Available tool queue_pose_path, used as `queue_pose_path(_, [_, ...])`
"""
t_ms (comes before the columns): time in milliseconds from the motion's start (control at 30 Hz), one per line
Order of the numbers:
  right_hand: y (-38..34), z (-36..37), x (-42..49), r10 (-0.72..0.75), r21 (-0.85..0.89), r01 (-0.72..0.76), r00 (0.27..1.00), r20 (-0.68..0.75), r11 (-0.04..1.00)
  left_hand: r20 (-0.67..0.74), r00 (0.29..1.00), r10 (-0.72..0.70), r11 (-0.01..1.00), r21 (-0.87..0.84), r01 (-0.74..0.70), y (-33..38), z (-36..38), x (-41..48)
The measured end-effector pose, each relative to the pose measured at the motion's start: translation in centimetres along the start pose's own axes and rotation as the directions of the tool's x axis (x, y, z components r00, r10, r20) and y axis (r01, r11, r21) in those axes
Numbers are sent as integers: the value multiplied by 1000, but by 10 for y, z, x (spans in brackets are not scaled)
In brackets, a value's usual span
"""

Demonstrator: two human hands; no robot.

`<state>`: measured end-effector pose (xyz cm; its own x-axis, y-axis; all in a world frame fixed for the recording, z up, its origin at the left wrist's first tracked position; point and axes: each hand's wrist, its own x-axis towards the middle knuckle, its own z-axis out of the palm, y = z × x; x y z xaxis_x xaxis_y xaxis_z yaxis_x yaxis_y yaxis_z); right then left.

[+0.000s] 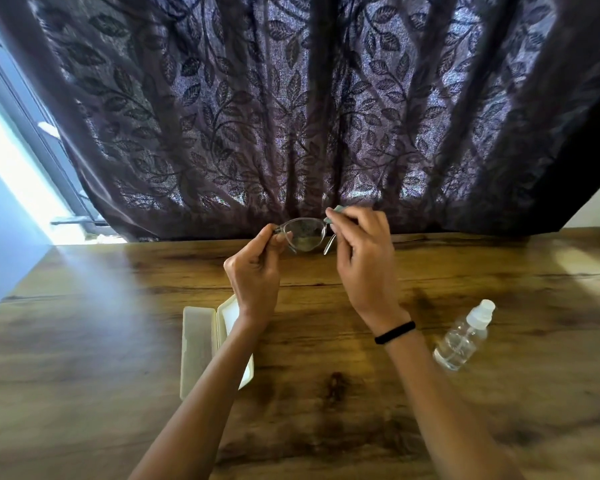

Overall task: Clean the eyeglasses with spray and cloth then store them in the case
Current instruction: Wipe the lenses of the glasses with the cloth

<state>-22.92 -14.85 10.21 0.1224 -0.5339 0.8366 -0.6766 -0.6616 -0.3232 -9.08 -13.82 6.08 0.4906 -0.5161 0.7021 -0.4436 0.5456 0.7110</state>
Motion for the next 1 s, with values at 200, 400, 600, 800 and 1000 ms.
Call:
queue_pose_path(200, [18, -3, 6, 111, 16, -110, 992, -65, 994, 0, 1000, 19, 1000, -24, -19, 3, -3, 1])
queue_pose_path(400, [37, -10, 1, 357, 217, -343, 934, -30, 914, 6, 1000, 17, 1000, -23, -17, 3, -4, 1])
queue_pose_path(600, [42, -17, 3, 711, 687, -597, 684, 165, 415, 21, 999, -31, 999, -11, 31, -3, -7, 1])
queue_pose_path(800, [58, -12, -9, 824, 733, -664, 493, 280, 149, 9, 986, -168, 980, -104, 168, -3, -7, 2])
queue_pose_path(1000, [59, -12, -20, 730, 619, -750, 556, 398, 234, 10, 943, -333, 902, -288, 322, -1, -6, 2])
